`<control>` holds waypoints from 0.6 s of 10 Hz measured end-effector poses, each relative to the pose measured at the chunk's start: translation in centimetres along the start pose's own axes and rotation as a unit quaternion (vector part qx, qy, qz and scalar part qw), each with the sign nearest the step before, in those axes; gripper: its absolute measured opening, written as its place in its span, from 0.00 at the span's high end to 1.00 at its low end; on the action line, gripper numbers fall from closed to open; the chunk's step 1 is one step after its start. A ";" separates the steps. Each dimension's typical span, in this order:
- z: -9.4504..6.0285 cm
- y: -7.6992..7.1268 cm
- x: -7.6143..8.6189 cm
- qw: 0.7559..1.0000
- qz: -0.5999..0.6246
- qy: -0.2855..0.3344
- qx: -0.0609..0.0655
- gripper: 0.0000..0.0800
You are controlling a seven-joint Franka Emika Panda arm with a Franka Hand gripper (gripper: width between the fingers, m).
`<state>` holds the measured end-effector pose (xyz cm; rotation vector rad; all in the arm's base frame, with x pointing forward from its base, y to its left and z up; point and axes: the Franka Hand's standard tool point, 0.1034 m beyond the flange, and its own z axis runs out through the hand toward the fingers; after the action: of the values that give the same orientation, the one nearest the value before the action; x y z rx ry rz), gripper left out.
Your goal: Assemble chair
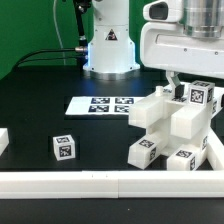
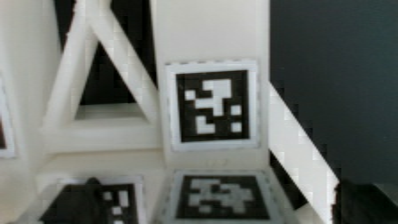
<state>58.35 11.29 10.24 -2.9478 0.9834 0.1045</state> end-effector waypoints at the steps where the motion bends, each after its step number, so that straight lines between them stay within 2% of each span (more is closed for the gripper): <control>1: -1.4 0.7 0.9 1.000 -0.024 -0.003 0.003 0.19; 2: -3.0 1.8 2.1 0.999 -0.051 -0.006 0.006 0.19; 3: -4.0 3.1 3.7 0.997 -0.072 -0.008 0.007 0.19; 5: -4.1 4.8 5.6 0.995 -0.097 -0.004 0.016 0.19; 6: -4.0 4.7 5.5 0.991 -0.134 -0.002 0.013 0.19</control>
Offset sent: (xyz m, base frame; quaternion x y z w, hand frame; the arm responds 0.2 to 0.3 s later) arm 0.0144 -0.0520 0.0193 0.0283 -0.0313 -0.0464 0.9980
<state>60.13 3.98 13.81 -3.0199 0.5731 0.0906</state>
